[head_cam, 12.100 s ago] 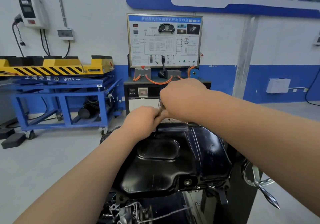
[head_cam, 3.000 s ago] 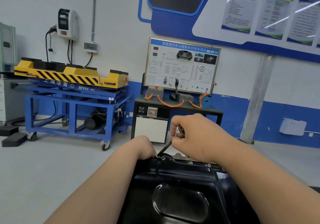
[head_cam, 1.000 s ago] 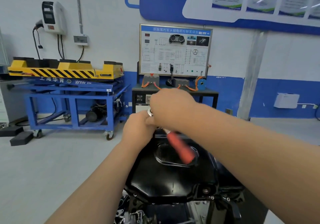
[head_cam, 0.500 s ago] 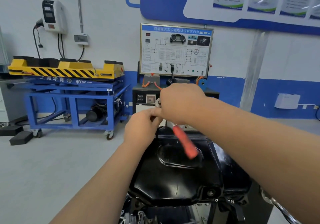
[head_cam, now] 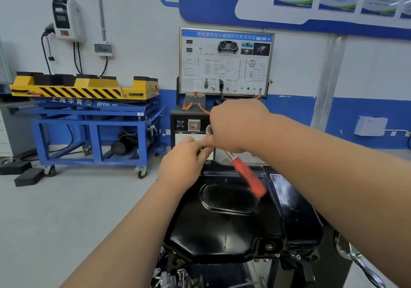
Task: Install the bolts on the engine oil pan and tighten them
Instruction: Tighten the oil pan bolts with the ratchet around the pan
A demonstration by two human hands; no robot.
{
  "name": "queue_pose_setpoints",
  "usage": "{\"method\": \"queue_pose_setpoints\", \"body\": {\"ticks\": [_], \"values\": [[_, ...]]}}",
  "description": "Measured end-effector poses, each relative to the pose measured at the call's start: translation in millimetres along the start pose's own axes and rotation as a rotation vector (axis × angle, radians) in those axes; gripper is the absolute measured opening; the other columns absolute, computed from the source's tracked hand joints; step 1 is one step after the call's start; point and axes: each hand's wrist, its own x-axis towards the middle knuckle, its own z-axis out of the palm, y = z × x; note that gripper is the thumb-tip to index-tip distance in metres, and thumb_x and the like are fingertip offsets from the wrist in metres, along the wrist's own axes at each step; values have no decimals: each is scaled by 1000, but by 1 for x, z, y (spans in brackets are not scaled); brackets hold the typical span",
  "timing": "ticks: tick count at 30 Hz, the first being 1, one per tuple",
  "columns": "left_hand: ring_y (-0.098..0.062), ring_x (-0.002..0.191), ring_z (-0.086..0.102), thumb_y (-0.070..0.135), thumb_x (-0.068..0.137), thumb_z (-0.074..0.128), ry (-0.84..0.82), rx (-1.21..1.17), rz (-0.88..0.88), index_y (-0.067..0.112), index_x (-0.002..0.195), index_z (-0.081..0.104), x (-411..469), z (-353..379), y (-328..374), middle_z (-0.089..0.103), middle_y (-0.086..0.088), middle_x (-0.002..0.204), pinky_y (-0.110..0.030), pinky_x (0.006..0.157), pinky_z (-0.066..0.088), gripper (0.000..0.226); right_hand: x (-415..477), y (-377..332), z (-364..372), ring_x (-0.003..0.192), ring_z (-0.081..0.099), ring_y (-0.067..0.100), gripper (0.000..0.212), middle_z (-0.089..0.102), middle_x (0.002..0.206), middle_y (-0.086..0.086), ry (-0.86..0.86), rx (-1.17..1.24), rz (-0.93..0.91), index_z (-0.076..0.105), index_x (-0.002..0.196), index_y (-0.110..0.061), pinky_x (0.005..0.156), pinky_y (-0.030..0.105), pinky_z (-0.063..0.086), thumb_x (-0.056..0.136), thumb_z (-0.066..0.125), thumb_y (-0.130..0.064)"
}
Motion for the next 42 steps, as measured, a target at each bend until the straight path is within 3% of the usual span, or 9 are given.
{"method": "queue_pose_setpoints", "body": {"ticks": [7,13,16,19,25,28,32,38,42], "values": [[-18,77,52,39,100,37,-22,30,38,22,90,55,0,2,0,41,10,85,-35,63,43,27,3,10,-5,74,46,19,12,42,68,-6,95,-99,-276,50,83,-25,86,38,36,94,47,-30],[-7,57,44,40,91,52,11,30,23,35,66,45,1,1,1,43,13,63,-27,50,30,27,-2,-2,10,54,31,14,47,36,64,-1,-59,111,92,38,64,-16,49,27,22,93,40,-53],[-15,70,51,40,96,45,14,69,94,24,85,62,0,1,1,51,8,73,-29,56,35,26,1,6,1,59,37,16,33,37,64,-4,8,-58,-147,41,71,-17,65,31,30,90,53,-41],[-15,64,48,35,97,47,27,4,80,28,73,49,-1,0,-1,46,10,64,-28,53,32,25,4,11,-2,73,43,18,16,42,69,-6,104,-107,-247,45,82,-21,89,39,33,93,50,-32],[-15,51,51,41,90,51,-58,-10,-69,27,61,45,0,0,-1,46,8,52,-25,44,27,33,-1,-9,11,56,39,15,51,45,65,0,-76,205,70,43,60,-19,49,28,27,94,35,-55],[-14,54,49,41,93,49,-66,-33,10,28,87,66,-2,-1,1,49,7,54,-27,46,32,22,-2,0,4,55,40,15,45,43,62,-3,-18,57,-89,41,63,-17,52,27,27,88,52,-52],[-21,77,61,40,97,45,-91,-129,-39,23,94,64,2,-3,1,68,3,81,-38,68,52,25,3,10,0,84,52,20,16,55,84,-4,139,-137,-309,56,92,-23,79,35,32,92,51,-38],[-32,66,53,33,96,42,-129,-78,-43,27,60,38,0,-3,3,49,-5,60,-36,52,36,37,-1,-7,15,50,32,15,52,37,60,-1,108,-24,-12,33,59,-18,47,27,21,93,38,-56],[-17,65,52,43,98,41,-128,-99,-17,35,74,53,2,-2,3,53,8,63,-32,56,40,28,3,13,7,62,44,19,29,43,69,-4,108,-97,-237,46,75,-19,60,30,35,88,56,-43]]}}
